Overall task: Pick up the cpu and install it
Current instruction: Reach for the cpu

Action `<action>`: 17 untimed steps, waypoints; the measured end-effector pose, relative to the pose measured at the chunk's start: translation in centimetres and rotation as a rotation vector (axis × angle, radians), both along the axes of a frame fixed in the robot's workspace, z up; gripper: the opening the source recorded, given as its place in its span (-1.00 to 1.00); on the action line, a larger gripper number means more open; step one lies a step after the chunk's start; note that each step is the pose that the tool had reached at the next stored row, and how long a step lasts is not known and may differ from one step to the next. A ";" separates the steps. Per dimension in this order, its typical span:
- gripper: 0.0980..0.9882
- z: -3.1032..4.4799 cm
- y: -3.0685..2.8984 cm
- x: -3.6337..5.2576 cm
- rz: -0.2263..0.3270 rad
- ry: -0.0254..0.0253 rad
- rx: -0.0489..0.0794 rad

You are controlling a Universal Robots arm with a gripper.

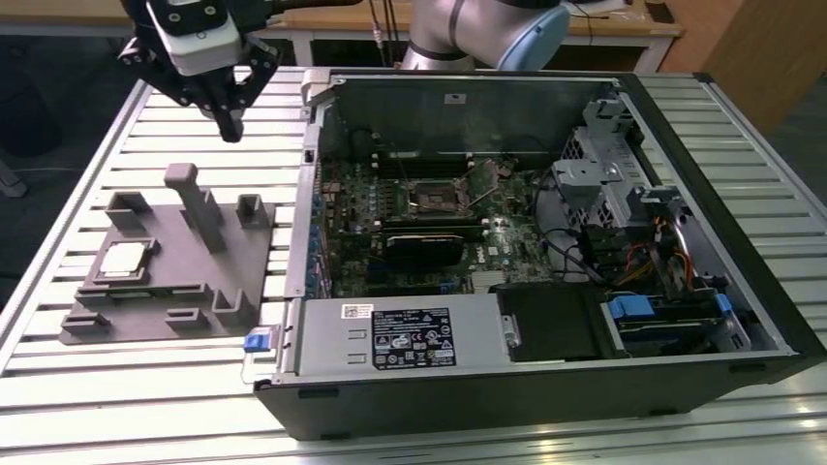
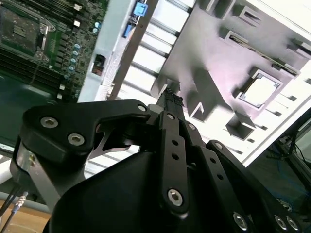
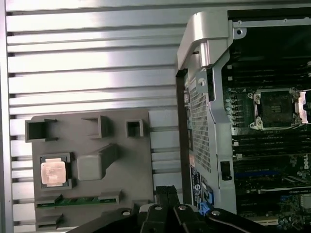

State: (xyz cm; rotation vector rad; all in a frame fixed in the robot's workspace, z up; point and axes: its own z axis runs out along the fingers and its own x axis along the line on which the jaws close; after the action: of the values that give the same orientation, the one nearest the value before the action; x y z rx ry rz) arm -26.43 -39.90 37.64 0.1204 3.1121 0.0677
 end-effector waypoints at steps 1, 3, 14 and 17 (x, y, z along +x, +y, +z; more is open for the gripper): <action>-0.98 -0.08 -0.01 -0.26 0.000 0.0000 0.000; -0.98 -0.21 -0.03 -0.77 0.000 0.0001 0.000; -0.98 -1.00 -0.14 -3.69 0.000 0.0001 0.000; -0.98 -1.26 -0.16 -4.42 0.000 0.0001 0.000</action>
State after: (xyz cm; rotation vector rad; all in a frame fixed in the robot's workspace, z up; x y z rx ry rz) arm -30.85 -40.06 36.37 0.1202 3.1122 0.0675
